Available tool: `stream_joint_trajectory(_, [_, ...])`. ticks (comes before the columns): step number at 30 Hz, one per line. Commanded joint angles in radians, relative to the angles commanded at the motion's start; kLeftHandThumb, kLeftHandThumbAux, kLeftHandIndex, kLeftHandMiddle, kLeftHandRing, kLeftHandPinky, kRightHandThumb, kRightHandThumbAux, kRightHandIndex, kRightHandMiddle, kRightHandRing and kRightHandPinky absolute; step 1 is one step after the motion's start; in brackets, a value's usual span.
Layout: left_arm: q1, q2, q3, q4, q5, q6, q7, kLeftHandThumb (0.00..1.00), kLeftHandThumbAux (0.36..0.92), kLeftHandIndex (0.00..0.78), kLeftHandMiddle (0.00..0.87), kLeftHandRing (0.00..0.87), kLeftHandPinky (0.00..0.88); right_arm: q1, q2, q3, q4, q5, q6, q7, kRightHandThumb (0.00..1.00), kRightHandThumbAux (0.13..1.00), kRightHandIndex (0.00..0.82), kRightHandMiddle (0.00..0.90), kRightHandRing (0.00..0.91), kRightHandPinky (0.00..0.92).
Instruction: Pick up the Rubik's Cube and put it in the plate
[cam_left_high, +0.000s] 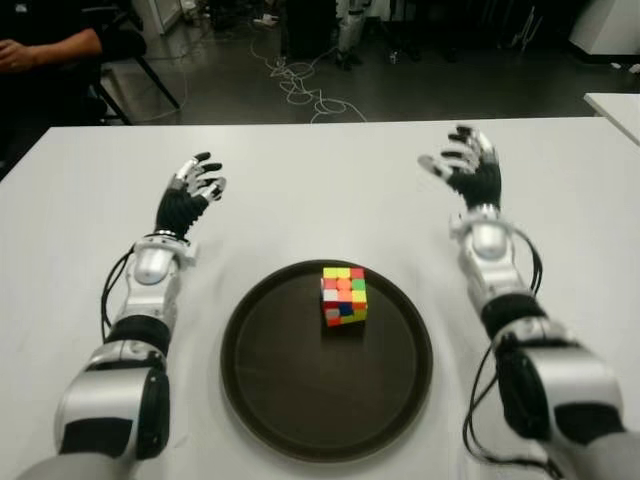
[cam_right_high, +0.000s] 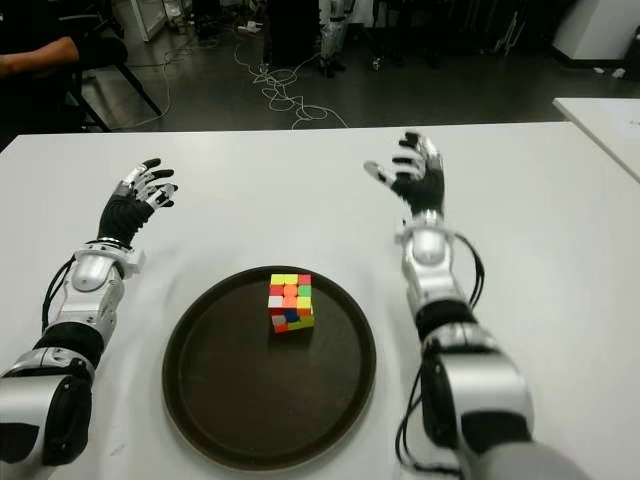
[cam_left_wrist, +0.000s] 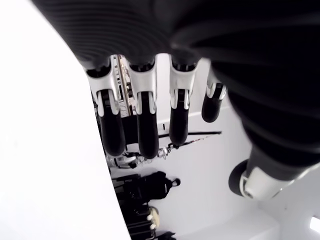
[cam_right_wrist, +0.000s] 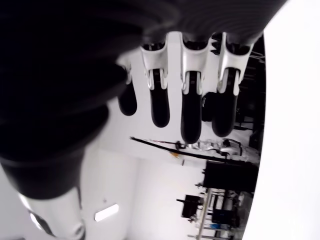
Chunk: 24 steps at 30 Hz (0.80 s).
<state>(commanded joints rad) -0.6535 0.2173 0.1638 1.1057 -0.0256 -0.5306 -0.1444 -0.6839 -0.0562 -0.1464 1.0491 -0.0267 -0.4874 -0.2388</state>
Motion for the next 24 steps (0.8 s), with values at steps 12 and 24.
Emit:
stream_joint_trajectory(12, [0.026, -0.004, 0.017, -0.053, -0.022, 0.011, 0.004, 0.165, 0.655, 0.118, 0.21, 0.225, 0.273, 0.065, 0.021, 0.011, -0.125, -0.003, 0.062, -0.006, 0.0, 0.832, 0.225, 0.28, 0.306, 0.348])
stream_joint_trajectory(24, [0.056, -0.012, 0.022, -0.125, -0.044, 0.033, 0.0, 0.146, 0.696, 0.117, 0.213, 0.228, 0.274, 0.137, 0.049, 0.037, -0.25, -0.011, 0.133, 0.003, 0.0, 0.844, 0.196, 0.268, 0.303, 0.369])
